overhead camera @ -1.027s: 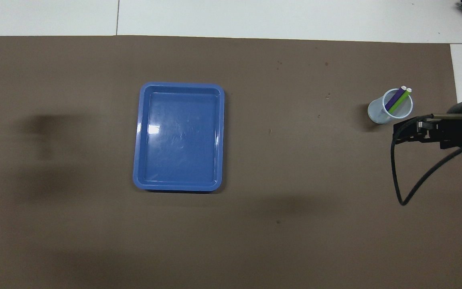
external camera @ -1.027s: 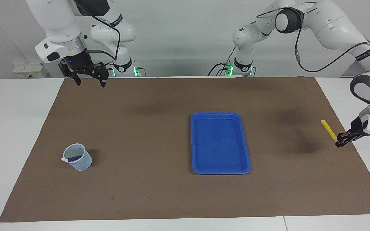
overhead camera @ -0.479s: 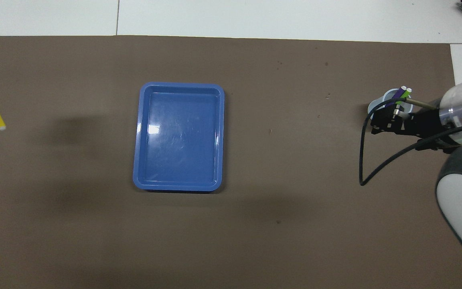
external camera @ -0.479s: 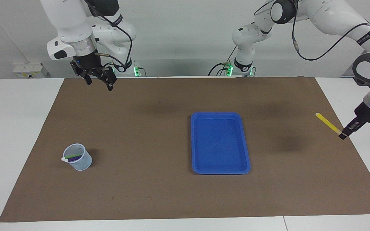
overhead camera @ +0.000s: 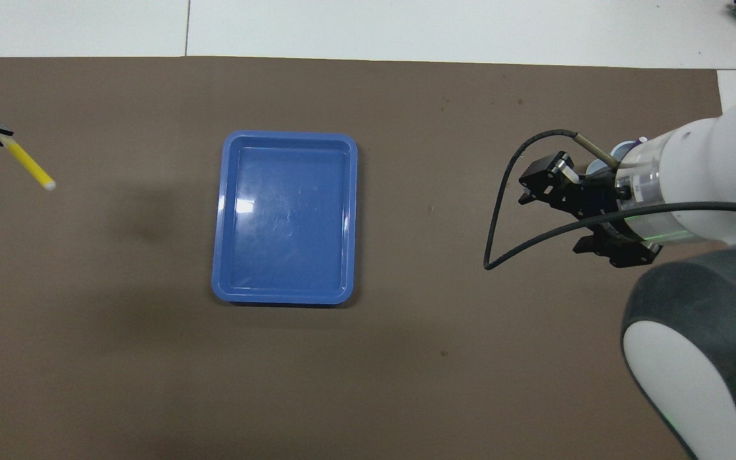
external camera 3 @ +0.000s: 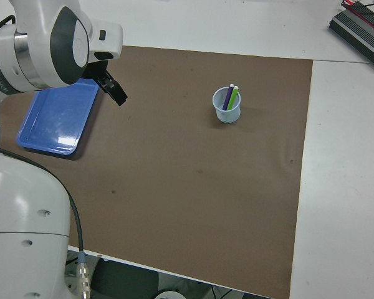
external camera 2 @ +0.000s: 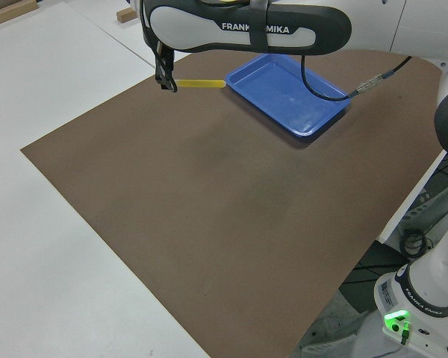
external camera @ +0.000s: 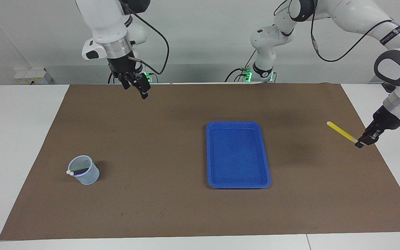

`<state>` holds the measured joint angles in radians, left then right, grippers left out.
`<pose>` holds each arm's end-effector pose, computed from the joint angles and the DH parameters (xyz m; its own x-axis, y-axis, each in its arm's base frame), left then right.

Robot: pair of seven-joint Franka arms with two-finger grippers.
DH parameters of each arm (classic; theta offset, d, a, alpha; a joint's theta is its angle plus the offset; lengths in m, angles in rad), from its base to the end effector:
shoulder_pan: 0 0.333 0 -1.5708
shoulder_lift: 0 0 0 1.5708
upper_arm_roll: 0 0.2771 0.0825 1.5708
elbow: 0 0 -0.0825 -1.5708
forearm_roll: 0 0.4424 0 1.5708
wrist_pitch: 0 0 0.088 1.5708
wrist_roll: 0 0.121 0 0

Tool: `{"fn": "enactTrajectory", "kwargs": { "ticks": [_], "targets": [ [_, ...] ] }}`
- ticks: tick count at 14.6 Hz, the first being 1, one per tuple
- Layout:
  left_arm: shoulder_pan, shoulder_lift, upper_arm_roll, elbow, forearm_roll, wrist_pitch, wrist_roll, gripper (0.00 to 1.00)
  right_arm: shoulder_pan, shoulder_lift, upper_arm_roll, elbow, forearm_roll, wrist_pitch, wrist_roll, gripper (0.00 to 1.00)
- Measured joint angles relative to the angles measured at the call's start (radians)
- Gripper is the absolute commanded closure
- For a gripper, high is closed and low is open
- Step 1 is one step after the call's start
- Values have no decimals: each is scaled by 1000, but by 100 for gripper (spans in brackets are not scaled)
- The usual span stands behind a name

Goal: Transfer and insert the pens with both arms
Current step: 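Lift the yellow pen with the left gripper while the right gripper advances, then carry the yellow pen over the tray toward the right gripper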

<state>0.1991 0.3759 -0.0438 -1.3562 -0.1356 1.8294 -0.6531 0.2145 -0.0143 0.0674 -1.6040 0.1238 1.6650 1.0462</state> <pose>0.7204 0.1042 0.4602 0.6680 0.7440 -0.0156 0.7343 -0.6556 0.1761 0.5909 0.1858 0.5722 0.7183 -0.6923 -0.0687 -0.6946 -0.7083 -0.1258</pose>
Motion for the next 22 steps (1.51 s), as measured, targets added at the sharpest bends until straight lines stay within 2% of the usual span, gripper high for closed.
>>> {"fn": "enactTrajectory", "kwargs": {
  "ticks": [5,7,9,13,15,22],
  "targets": [
    [-69,-42,0,-12,0,-26,-269,100,55,30,1,21,88,46,290,12],
    [-79,-76,0,-41,0,-33,-349,100,87,48,1,48,91,47,412,10],
    [-94,-136,-1,-105,0,-35,-419,100,113,68,2,66,93,51,519,8],
    [-135,-306,0,-250,0,-36,-572,100,157,117,2,120,98,68,692,3],
    [-169,-357,0,-292,9,-37,-695,100,184,131,2,138,98,77,773,0],
    [-331,-375,-2,-338,79,-36,-1030,100,225,145,5,154,173,128,938,0]
  ]
}}
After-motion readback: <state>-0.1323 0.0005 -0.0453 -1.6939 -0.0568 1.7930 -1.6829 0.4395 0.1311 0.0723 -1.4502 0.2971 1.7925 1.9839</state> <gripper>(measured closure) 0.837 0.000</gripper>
